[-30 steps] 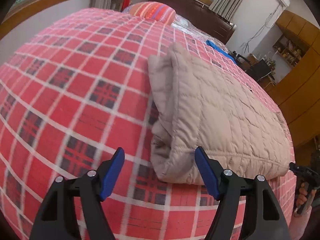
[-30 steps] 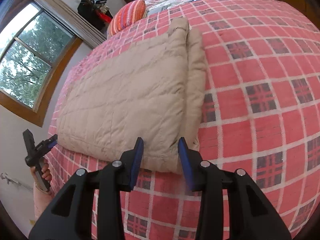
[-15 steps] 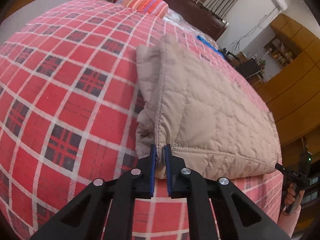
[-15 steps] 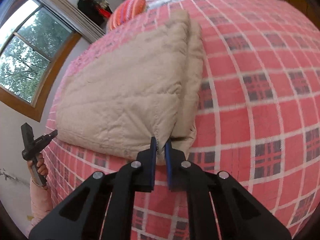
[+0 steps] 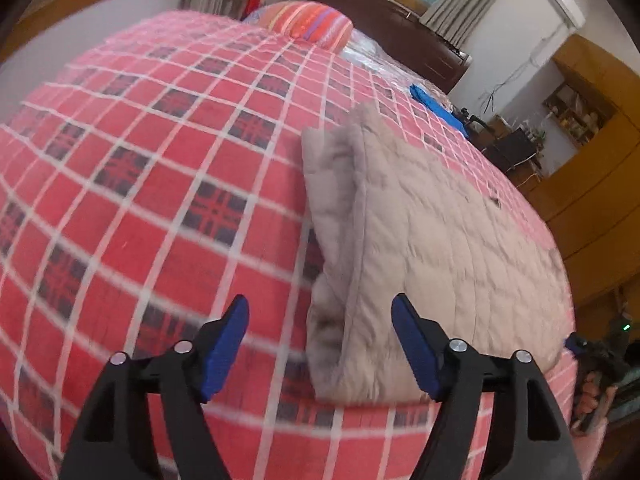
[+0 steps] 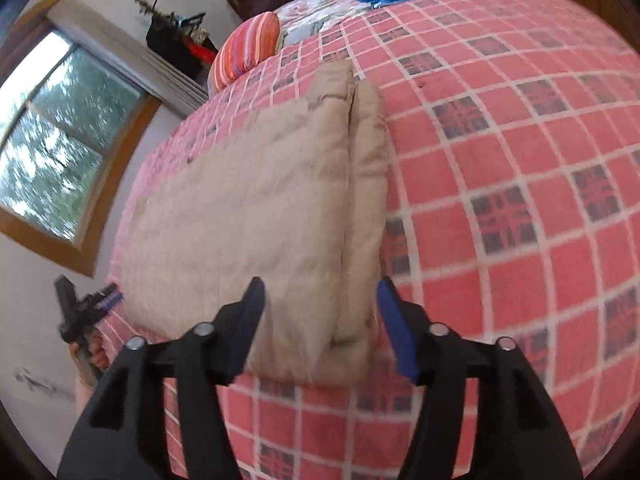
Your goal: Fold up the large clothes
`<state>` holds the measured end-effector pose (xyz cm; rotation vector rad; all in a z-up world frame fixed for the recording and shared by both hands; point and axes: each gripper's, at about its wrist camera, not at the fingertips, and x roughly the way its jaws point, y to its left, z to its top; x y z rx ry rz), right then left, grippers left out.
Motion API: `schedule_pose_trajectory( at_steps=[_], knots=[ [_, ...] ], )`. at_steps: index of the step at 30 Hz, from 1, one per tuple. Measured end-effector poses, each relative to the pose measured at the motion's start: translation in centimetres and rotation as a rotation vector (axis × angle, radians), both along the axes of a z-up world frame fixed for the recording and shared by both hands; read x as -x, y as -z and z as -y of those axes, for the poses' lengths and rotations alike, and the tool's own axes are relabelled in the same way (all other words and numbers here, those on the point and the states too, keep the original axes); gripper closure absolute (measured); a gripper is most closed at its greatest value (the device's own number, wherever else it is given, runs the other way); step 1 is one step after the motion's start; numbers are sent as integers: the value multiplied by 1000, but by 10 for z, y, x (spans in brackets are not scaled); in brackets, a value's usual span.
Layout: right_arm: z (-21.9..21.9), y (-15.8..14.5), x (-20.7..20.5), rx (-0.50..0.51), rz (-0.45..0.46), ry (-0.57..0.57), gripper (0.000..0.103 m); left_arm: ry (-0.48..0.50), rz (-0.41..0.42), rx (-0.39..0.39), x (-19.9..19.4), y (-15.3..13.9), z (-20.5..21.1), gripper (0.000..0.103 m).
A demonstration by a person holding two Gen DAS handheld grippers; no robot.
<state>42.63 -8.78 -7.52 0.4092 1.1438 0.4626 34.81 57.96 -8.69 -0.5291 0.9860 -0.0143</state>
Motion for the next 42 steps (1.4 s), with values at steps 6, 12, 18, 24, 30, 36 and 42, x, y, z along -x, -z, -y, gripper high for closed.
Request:
schedule_pose_trajectory(
  at_steps=[6,12,18,24,30,36,42],
  knots=[
    [4,33,-44,-105,-89,49,28,-14,-15,96,-44,22,-11,29],
    [-11,50,-60,-158,-103,19,26,26,-1,244,-64,35,-4,28],
    [-26,48,-58,-156,-102,-2,45,41,-23,240,-74,41,14,38],
    [-31,30,-49,-146,-28,-45,82,30,-3,189,-71,22,28,81],
    [-31,-6,-28,-144,32,-76,88,45,64,135,-54,-18,41,86],
    [-27,-44,12,-119,86,-113,88,88,135,104,-13,-58,57,87],
    [-4,-78,71,-99,158,-125,88,136,167,85,33,-85,79,87]
  ],
)
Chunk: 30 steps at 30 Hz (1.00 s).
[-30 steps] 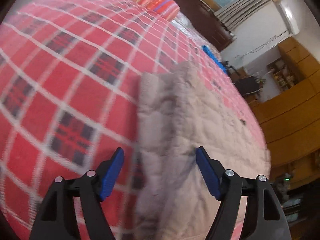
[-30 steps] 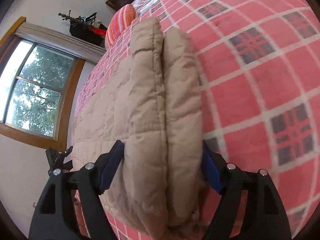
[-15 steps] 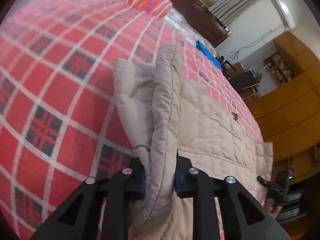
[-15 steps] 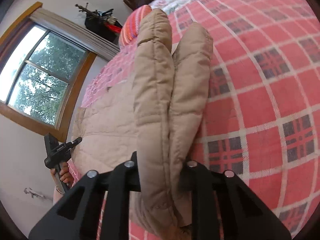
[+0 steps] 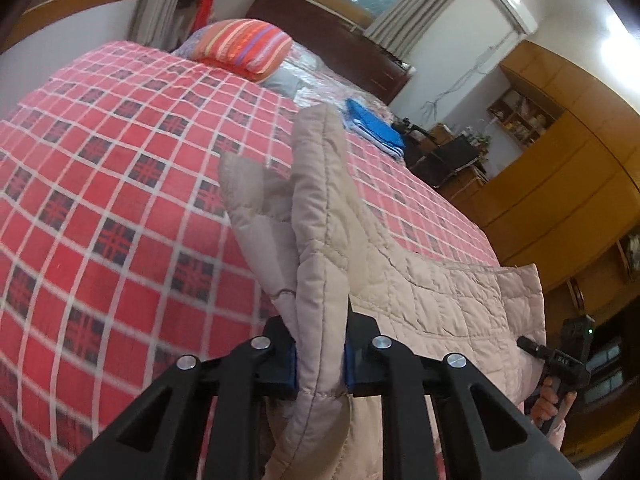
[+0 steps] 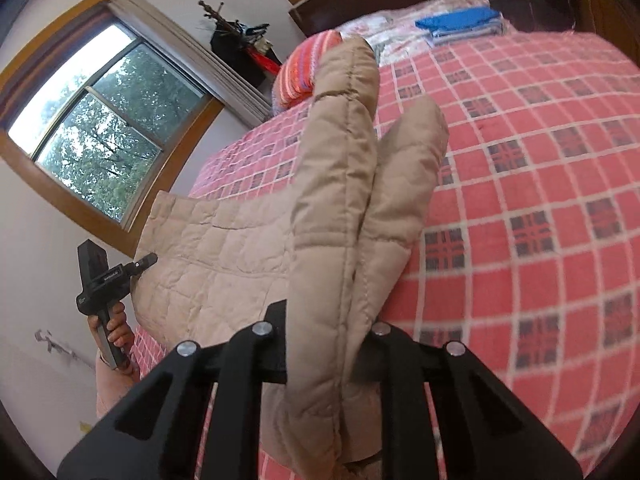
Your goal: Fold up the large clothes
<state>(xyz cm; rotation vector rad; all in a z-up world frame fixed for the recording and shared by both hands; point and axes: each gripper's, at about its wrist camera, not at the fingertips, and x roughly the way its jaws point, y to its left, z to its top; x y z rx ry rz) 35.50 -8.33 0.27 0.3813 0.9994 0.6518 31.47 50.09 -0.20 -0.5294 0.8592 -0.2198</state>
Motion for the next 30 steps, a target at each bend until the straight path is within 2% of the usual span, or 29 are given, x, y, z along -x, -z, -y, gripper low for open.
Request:
schedule_pose_trajectory(
  at_steps=[7,13,22,30],
  knots=[
    [33,-23,69,24,62,25,88,53,38,-17,59,-14,29,86],
    [55,-20,120,38,83,31,88,77,69,-41,114,-13,46,86],
    [65,24,170,33,24,54,88,88,58,-128,177,12,66,86],
    [73,69,165,14,-85,93,87,60,32,-223,202,46,74,84]
  ],
)
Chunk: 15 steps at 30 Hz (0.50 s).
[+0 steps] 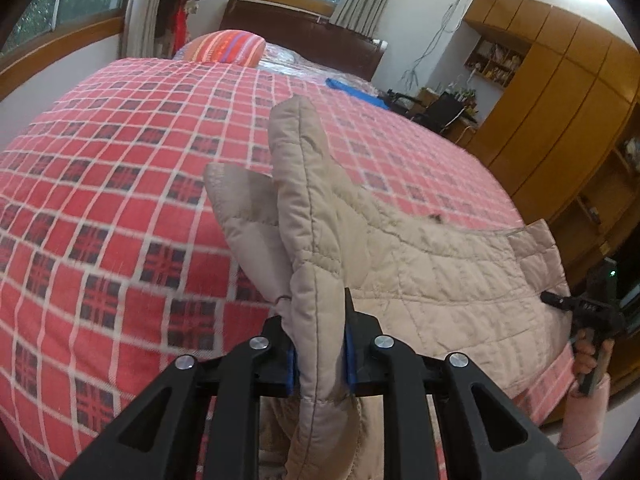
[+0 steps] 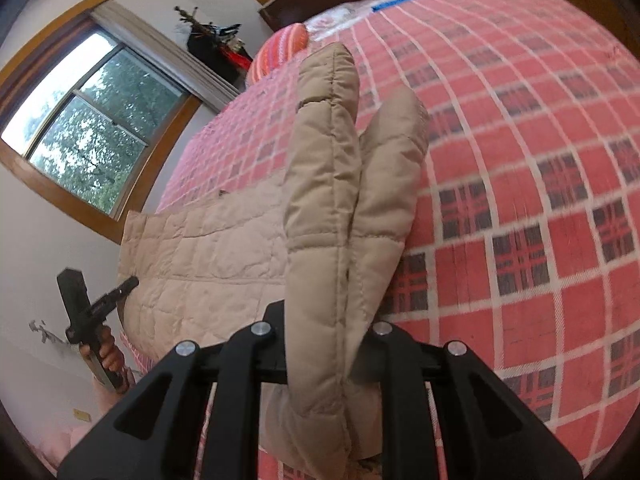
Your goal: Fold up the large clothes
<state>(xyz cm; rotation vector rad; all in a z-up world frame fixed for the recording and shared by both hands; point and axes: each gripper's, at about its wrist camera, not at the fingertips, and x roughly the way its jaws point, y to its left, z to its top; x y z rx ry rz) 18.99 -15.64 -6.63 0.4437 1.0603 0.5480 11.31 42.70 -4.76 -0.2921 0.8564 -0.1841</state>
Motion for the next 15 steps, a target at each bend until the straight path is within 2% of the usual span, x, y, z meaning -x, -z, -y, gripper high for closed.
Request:
schedule_pose_trajectory(
  at_steps=[15],
  knots=[
    [-3,38,-7,12,-79,51,80,-21,-18,-27,-2,31,-5,80]
  ],
)
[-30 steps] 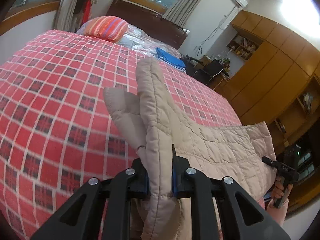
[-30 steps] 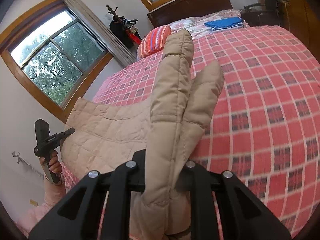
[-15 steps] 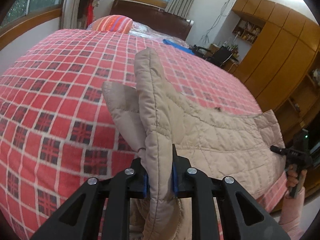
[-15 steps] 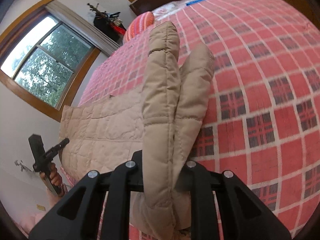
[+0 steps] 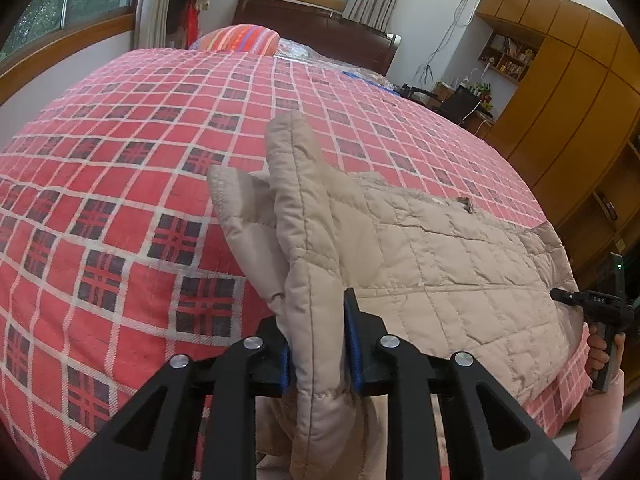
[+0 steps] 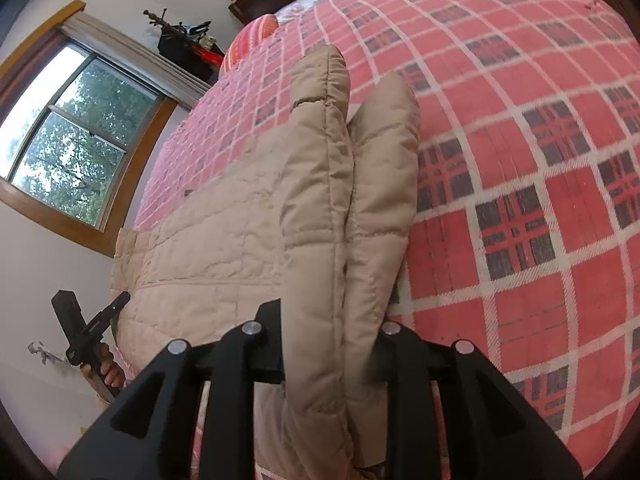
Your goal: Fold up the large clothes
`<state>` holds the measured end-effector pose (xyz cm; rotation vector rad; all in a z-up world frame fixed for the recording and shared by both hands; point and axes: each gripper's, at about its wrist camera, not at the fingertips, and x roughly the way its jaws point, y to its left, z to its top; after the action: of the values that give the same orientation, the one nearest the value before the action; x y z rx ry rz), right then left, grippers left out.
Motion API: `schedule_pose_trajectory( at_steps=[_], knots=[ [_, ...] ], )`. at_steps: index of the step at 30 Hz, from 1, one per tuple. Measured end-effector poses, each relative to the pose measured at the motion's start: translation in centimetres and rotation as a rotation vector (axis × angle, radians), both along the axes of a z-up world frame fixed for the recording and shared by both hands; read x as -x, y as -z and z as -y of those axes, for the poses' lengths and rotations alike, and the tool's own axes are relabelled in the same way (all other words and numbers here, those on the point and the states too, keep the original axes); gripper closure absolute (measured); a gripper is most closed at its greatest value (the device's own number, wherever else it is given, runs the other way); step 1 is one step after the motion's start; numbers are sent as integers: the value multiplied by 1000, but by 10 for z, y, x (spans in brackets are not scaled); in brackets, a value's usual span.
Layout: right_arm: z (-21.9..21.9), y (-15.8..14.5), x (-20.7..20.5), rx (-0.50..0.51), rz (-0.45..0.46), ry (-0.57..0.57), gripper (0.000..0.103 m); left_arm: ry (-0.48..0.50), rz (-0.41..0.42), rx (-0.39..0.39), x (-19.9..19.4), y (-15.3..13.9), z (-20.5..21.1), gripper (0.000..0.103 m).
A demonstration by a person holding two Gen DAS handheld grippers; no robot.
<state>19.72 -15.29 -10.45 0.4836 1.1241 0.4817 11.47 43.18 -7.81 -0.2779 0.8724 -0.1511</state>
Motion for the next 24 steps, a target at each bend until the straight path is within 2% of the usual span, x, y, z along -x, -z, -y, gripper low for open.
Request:
schedule_pose_trajectory(
  at_steps=[9,11,13,16,21,24],
  knots=[
    [-7,17,0,1,-22,27,74,-12,7,-22,6,10,2,74],
    [-6,17,1,-3,-27,39,71,-16,11,-45,8,8,3,71],
    [-1,16,5,10,-22,50,61,-18,19,-61,11,3,4,69],
    [9,7,11,18,-5,76,46,-25,34,-97,19,-7,5,60],
    [19,-10,30,37,25,107,44,-63,151,-232,45,-37,12,46],
    [25,-20,43,66,37,114,44,-48,188,-243,55,-54,18,43]
  ],
)
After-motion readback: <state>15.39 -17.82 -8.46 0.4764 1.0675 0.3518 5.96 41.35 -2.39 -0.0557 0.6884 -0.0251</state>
